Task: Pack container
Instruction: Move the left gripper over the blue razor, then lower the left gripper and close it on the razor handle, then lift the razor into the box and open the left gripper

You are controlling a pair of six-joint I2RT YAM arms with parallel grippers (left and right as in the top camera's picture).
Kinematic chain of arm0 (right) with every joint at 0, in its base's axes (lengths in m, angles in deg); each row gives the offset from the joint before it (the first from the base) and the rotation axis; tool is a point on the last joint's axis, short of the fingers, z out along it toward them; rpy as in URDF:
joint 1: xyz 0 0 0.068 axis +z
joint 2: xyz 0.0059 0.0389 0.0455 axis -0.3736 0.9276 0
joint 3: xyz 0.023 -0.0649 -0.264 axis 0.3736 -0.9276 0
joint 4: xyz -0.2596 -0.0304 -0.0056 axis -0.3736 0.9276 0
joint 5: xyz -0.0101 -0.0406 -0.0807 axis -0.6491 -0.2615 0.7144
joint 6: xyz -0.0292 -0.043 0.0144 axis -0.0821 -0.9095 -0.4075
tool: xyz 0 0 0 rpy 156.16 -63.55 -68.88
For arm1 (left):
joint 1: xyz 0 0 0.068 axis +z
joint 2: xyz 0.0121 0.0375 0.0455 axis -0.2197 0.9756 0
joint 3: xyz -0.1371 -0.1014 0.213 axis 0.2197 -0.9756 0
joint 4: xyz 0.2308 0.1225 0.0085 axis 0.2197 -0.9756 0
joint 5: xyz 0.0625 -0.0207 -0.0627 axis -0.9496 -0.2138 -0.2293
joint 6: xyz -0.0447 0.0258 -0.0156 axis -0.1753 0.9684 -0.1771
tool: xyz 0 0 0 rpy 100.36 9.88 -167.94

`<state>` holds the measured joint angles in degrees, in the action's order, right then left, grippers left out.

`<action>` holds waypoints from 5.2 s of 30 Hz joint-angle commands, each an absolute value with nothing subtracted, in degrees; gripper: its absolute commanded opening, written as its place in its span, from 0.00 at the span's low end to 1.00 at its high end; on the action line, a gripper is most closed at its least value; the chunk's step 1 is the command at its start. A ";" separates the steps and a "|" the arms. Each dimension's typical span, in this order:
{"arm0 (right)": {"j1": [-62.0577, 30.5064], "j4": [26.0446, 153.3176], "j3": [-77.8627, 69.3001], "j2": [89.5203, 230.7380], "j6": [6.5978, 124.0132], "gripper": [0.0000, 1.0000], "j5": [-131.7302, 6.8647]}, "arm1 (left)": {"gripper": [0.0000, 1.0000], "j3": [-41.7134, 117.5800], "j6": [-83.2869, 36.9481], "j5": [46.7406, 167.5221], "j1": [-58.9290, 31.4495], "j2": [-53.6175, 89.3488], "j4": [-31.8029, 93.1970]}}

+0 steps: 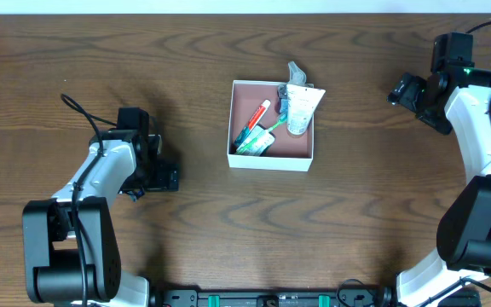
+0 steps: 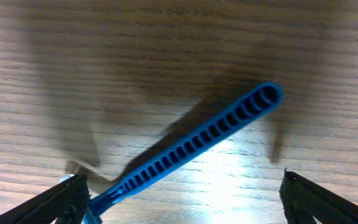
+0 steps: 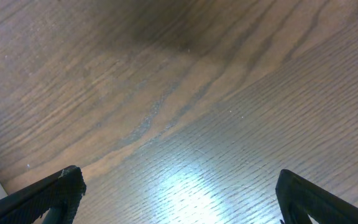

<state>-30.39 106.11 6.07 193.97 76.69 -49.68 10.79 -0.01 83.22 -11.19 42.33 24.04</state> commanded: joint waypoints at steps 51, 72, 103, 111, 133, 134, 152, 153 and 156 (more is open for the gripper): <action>-30.52 106.15 6.55 194.11 77.52 0.99 -49.31 | 0.72 7.95 10.50 83.31 -11.00 42.47 31.80; -30.52 106.15 6.55 194.11 77.52 0.99 -49.31 | 0.49 7.75 7.00 83.88 -11.00 42.47 28.70; -30.52 106.13 6.55 194.11 77.52 0.99 -49.29 | 0.27 7.75 -3.90 90.85 -11.00 42.47 27.47; -30.50 106.13 6.55 194.11 77.52 0.99 -49.29 | 0.12 7.77 -4.60 90.87 -11.00 42.47 28.61; -30.50 106.13 6.55 194.11 77.52 0.99 -49.29 | 0.06 23.94 -7.62 122.93 -11.17 41.04 31.74; -30.52 106.13 6.55 194.11 77.52 0.99 -49.29 | 0.06 25.06 -8.08 125.91 -11.24 41.04 32.57; -30.52 106.13 6.55 194.11 77.52 0.99 -49.29 | 0.06 28.32 -18.57 115.52 -30.58 41.79 51.28; -30.52 106.13 6.55 194.11 77.52 0.99 -49.29 | 0.06 28.32 -18.59 113.47 -31.39 41.94 50.77; -30.50 106.13 6.55 194.11 77.50 0.99 -49.31 | 0.11 28.32 -18.59 109.58 -32.44 42.03 49.75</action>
